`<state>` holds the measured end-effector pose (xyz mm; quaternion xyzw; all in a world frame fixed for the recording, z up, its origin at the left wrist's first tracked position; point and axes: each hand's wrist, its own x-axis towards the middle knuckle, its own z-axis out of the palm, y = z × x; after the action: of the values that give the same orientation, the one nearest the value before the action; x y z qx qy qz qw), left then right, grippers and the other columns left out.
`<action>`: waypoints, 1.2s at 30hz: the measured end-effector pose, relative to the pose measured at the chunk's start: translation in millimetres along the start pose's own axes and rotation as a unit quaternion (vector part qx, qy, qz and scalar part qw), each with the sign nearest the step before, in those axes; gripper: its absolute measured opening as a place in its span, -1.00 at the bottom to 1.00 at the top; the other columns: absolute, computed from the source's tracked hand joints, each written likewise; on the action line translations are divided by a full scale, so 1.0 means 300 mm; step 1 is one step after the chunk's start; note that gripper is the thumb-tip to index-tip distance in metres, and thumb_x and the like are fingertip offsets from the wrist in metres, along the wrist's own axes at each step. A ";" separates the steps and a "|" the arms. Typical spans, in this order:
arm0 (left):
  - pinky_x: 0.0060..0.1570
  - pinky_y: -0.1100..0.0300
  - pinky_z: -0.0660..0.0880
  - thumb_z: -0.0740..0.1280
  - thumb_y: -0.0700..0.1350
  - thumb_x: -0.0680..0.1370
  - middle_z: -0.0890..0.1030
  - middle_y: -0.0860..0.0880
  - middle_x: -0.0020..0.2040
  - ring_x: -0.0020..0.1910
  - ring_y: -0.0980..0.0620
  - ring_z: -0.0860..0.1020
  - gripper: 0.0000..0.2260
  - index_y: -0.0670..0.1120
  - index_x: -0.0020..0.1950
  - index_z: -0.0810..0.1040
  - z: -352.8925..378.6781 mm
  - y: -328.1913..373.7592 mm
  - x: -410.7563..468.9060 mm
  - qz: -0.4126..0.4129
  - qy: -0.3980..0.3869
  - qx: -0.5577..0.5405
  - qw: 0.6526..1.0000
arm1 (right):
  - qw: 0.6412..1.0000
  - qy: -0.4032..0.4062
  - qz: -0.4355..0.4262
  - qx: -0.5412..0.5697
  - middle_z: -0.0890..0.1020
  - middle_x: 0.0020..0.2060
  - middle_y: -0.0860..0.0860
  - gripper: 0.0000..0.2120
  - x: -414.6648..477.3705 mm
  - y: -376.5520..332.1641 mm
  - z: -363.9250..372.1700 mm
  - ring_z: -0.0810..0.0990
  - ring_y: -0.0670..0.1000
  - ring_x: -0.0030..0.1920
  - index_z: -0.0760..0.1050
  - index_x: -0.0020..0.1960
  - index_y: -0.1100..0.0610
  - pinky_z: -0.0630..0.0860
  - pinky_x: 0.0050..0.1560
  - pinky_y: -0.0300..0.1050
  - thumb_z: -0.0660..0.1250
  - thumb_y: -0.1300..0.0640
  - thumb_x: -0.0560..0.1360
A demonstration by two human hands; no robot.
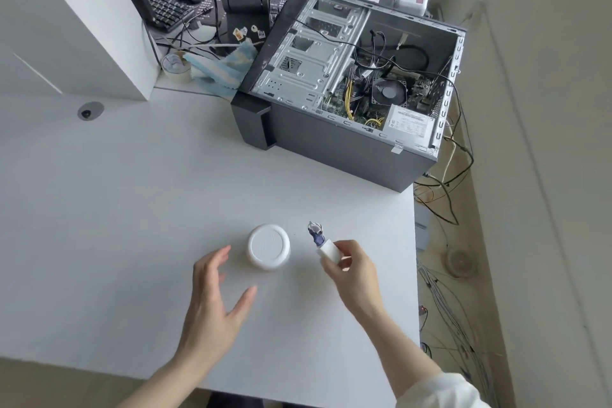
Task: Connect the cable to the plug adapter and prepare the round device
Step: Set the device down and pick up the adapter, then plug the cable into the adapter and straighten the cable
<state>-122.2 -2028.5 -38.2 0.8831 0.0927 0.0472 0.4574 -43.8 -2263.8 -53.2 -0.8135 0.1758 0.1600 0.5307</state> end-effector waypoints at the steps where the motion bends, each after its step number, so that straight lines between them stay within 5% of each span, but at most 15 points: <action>1: 0.28 0.14 0.44 0.43 -0.01 0.49 0.36 0.02 0.33 0.34 0.18 0.41 -0.40 -0.10 0.46 0.29 -0.008 0.030 0.022 0.012 0.011 -0.009 1.000 | 1.000 -0.016 -0.015 0.008 0.66 -0.11 -0.05 -0.83 0.001 -0.022 -0.032 0.54 -0.06 -0.23 0.55 0.02 0.02 0.46 -0.35 -0.26 0.50 0.06 0.49; 4: 0.24 0.28 0.45 0.32 0.02 0.52 0.41 0.00 0.30 0.29 0.11 0.47 -0.50 -0.17 0.40 0.36 -0.027 0.132 0.104 0.058 0.027 -0.021 0.998 | 0.996 -0.069 -0.062 0.015 0.68 -0.07 -0.02 -0.76 0.015 -0.102 -0.120 0.55 -0.07 -0.25 0.59 0.03 -0.01 0.59 -0.29 -0.11 0.52 0.23 0.44; 7: 0.21 0.34 0.43 0.28 0.00 0.56 0.45 0.05 0.26 0.25 0.16 0.49 -0.60 -0.14 0.35 0.44 -0.026 0.239 0.197 0.104 0.004 -0.009 0.994 | 0.983 -0.151 -0.105 0.013 0.66 -0.09 0.06 -0.70 0.029 -0.196 -0.188 0.53 -0.09 -0.28 0.61 0.02 0.00 0.59 -0.35 -0.16 0.52 0.34 0.42; 12: 0.06 0.51 0.42 0.31 0.01 0.61 0.60 0.12 0.15 0.11 0.21 0.58 -0.70 -0.07 0.29 0.57 0.017 0.399 0.335 0.034 -0.200 0.005 0.979 | 0.955 -0.252 -0.149 -0.042 0.63 -0.16 -0.06 -0.64 0.047 -0.321 -0.250 0.51 -0.05 -0.22 0.61 0.02 -0.04 0.58 -0.34 -0.18 0.53 0.37 0.41; 16: -0.20 0.22 0.50 0.34 0.08 0.58 0.69 0.01 -0.16 -0.27 0.07 0.60 -0.77 -0.01 0.14 0.63 0.042 0.450 0.374 -0.038 -0.345 -0.064 0.936 | 0.935 -0.300 -0.172 -0.071 0.60 -0.23 -0.09 -0.65 0.047 -0.382 -0.273 0.52 -0.05 -0.25 0.63 0.02 -0.04 0.57 -0.34 -0.15 0.56 0.35 0.40; 19: -0.29 0.22 0.40 0.37 -0.03 0.58 0.63 -0.09 -0.25 -0.32 0.03 0.49 -0.79 -0.14 0.09 0.62 0.039 0.475 0.367 -0.054 -0.379 -0.129 0.915 | 0.927 -0.312 -0.182 -0.098 0.65 -0.29 -0.16 -0.68 0.043 -0.412 -0.289 0.55 -0.01 -0.21 0.66 0.10 0.05 0.54 -0.30 -0.09 0.56 0.30 0.40; 22: -0.33 0.25 0.38 0.39 -0.09 0.57 0.66 -0.10 -0.24 -0.33 0.05 0.51 -0.80 -0.14 0.13 0.65 0.037 0.497 0.361 -0.108 -0.361 -0.181 0.908 | 0.937 -0.296 -0.173 -0.070 0.65 -0.22 -0.11 -0.65 0.035 -0.415 -0.297 0.58 -0.02 -0.22 0.63 0.15 -0.01 0.52 -0.30 -0.12 0.54 0.28 0.44; 26: -0.28 0.18 0.49 0.37 -0.14 0.58 0.65 -0.18 -0.20 -0.26 0.03 0.64 -0.82 -0.19 0.13 0.62 0.054 0.513 0.337 -0.212 -0.268 -0.293 0.893 | 0.970 -0.183 -0.087 0.133 0.60 -0.13 0.06 -0.62 0.001 -0.367 -0.282 0.57 0.01 -0.23 0.55 0.27 0.06 0.51 -0.28 -0.12 0.49 0.30 0.50; 31: -0.13 0.07 0.63 0.32 -0.20 0.60 0.58 -0.29 -0.09 -0.11 -0.02 0.72 -0.91 -0.20 0.08 0.52 0.087 0.513 0.322 -0.329 -0.153 -0.477 0.800 | 0.969 -0.130 -0.013 0.211 0.65 -0.13 0.03 -0.86 -0.091 -0.276 -0.211 0.61 -0.02 -0.20 0.63 0.15 0.09 0.55 -0.22 -0.10 0.36 0.18 0.61; 36: -0.07 0.07 0.67 0.28 -0.20 0.63 0.60 -0.21 -0.08 0.08 -0.05 0.70 -0.93 -0.20 0.06 0.47 0.103 0.502 0.312 -0.356 -0.103 -0.562 0.740 | 0.953 -0.167 0.033 0.249 0.70 -0.13 0.07 -0.79 -0.140 -0.256 -0.164 0.61 0.01 -0.19 0.69 0.06 0.16 0.54 -0.24 -0.10 0.35 0.05 0.62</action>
<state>-7.2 -2118.9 66.8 0.3680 0.3091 -0.1669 0.8609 -42.6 -2275.3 46.5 -0.6111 0.1459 0.2624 0.7324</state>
